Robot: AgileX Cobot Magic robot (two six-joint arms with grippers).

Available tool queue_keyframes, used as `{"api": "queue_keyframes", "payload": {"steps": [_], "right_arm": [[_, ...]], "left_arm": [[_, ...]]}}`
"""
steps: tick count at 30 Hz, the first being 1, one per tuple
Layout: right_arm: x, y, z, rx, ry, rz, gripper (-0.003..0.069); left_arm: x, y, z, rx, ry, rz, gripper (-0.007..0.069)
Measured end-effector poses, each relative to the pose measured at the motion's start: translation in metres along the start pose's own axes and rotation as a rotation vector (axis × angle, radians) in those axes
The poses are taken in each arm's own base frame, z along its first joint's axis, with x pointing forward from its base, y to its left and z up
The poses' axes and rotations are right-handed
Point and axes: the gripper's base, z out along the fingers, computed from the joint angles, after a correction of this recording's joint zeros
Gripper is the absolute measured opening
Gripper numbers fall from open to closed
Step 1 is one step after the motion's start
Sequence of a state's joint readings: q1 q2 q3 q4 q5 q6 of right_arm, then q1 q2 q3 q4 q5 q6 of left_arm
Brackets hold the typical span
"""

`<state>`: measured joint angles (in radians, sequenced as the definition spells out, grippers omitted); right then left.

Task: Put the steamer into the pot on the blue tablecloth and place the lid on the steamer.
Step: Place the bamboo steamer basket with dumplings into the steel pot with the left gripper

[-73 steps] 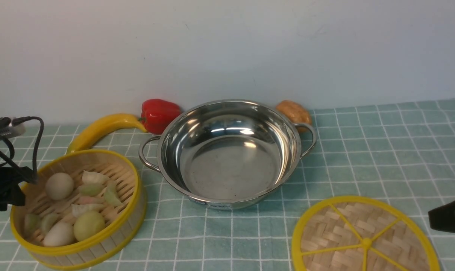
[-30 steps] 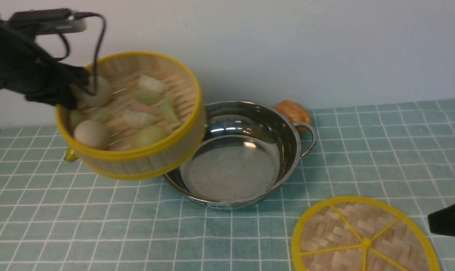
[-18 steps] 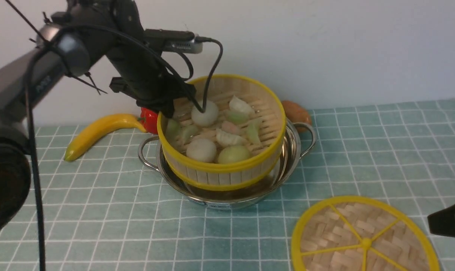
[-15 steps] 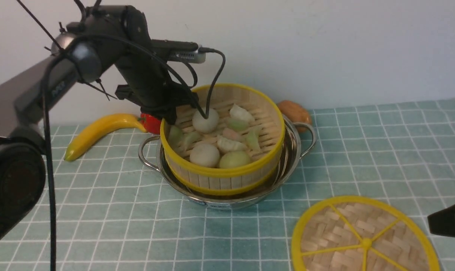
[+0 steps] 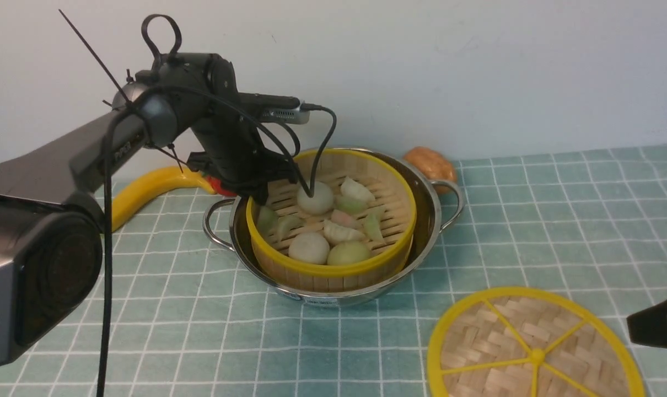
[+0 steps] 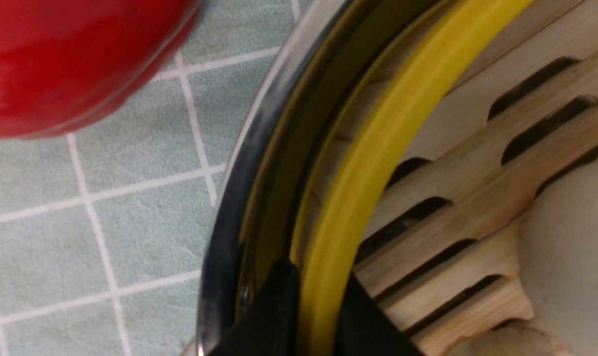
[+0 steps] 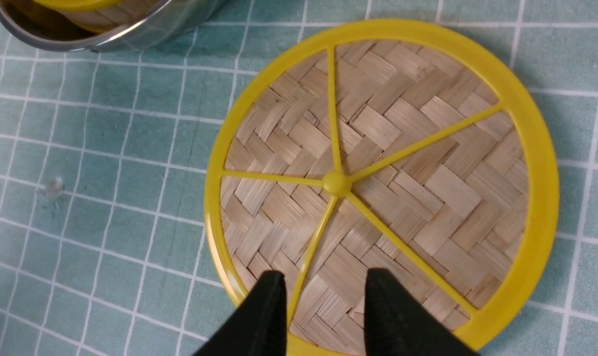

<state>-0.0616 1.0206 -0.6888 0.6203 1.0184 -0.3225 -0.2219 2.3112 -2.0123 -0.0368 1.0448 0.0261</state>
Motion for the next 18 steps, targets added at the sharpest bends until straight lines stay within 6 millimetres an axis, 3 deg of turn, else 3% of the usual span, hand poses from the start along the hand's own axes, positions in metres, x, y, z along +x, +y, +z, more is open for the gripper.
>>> {"api": "queue_keyframes", "payload": {"steps": [5,9,10,15,17,18], "right_arm": [[0.000,0.000,0.000,0.000,0.000,0.000,0.0242],[0.000,0.000,0.000,0.000,0.001,0.000,0.0242],[0.000,0.000,0.000,0.000,0.001,0.000,0.0242],[-0.001,0.002,0.000,-0.027,-0.010,0.021,0.0242],[-0.003,0.005,0.000,-0.058,-0.035,0.030,0.0242],[-0.006,0.009,-0.001,-0.097,-0.069,0.027,0.0242]], "left_arm": [[-0.001,-0.001,-0.002,0.010,-0.007,0.014,0.0100],[-0.005,-0.002,-0.009,0.021,-0.025,0.009,0.0217],[-0.008,-0.003,-0.016,0.024,-0.024,0.009,0.0283],[-0.022,-0.004,-0.052,0.023,-0.061,0.018,0.0410],[-0.034,-0.004,-0.077,0.022,-0.146,0.027,0.0447],[-0.042,-0.005,-0.105,0.020,-0.236,0.033,0.0469]]}}
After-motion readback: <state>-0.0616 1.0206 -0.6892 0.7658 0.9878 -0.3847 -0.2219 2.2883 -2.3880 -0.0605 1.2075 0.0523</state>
